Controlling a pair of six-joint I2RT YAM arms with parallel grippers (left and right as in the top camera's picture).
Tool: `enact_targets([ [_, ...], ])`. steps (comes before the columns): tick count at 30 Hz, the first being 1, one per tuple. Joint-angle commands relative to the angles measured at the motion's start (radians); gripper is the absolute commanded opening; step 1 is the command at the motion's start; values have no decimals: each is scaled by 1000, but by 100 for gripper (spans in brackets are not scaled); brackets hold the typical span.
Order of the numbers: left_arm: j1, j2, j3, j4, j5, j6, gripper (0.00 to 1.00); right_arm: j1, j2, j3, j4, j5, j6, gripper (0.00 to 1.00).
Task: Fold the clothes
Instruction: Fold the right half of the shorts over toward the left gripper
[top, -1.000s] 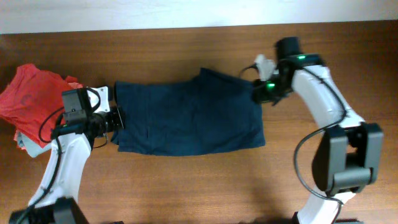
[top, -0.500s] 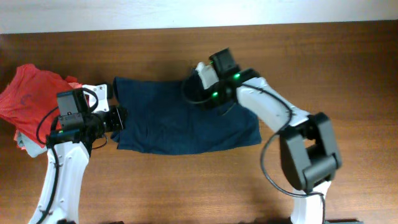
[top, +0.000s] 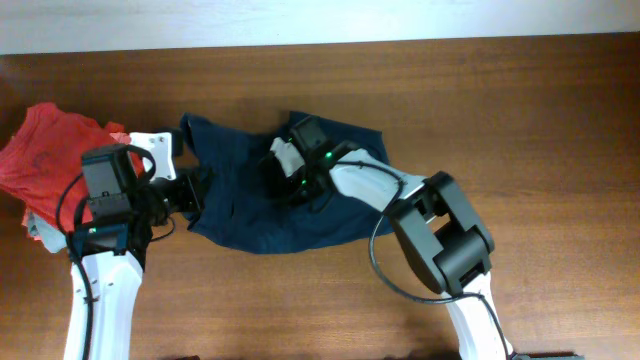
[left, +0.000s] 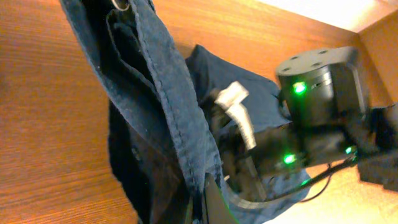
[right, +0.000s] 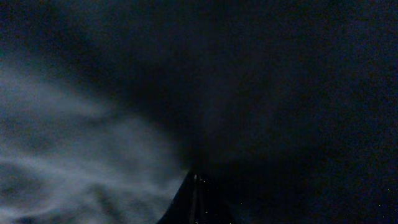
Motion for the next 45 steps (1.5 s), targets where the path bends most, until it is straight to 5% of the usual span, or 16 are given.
enact_targets([
  [1, -29, -22, 25, 23, 40, -14, 1, 49, 34, -7, 9, -26, 68, 4],
  [12, -79, -22, 25, 77, 36, -36, 0, 98, 34, -7, 138, -31, 296, 4],
  [22, -79, -22, 25, 74, 10, -35, 0, 13, -76, -2, 90, -29, 238, 5],
  [33, -87, -22, 25, 81, -16, -35, 0, -217, -231, -2, -285, 257, 203, 5],
  [39, -172, -20, 25, 99, -21, -35, 1, -344, -211, -4, -488, 330, 67, 5],
  [45, -288, 1, 25, 120, -175, -38, 1, -415, -195, -7, -576, 330, -60, 6],
])
